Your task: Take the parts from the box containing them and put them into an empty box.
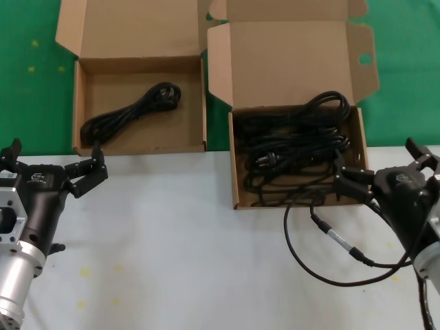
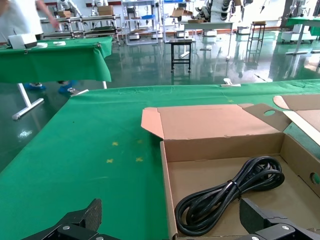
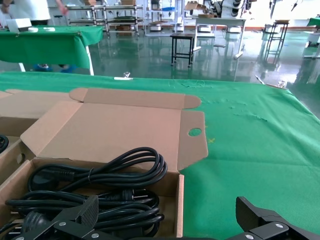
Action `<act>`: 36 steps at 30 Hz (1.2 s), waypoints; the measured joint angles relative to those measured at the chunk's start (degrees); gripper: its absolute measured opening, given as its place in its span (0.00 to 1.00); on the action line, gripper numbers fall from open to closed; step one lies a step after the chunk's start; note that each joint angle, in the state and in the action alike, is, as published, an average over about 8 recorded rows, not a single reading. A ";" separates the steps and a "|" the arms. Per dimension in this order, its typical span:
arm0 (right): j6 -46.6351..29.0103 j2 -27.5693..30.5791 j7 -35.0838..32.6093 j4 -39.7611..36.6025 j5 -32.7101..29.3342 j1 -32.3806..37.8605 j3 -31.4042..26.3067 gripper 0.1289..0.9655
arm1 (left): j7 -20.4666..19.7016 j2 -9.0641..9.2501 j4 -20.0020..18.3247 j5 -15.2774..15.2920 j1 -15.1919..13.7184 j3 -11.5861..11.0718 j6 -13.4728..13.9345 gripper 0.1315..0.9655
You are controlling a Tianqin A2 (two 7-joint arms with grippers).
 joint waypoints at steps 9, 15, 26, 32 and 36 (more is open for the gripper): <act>0.00 0.00 0.00 0.00 0.00 0.00 0.00 1.00 | 0.00 0.00 0.00 0.00 0.00 0.00 0.00 1.00; 0.00 0.00 0.00 0.00 0.00 0.00 0.00 1.00 | 0.00 0.00 0.00 0.00 0.00 0.00 0.00 1.00; 0.00 0.00 0.00 0.00 0.00 0.00 0.00 1.00 | 0.00 0.00 0.00 0.00 0.00 0.00 0.00 1.00; 0.00 0.00 0.00 0.00 0.00 0.00 0.00 1.00 | 0.00 0.00 0.00 0.00 0.00 0.00 0.00 1.00; 0.00 0.00 0.00 0.00 0.00 0.00 0.00 1.00 | 0.00 0.00 0.00 0.00 0.00 0.00 0.00 1.00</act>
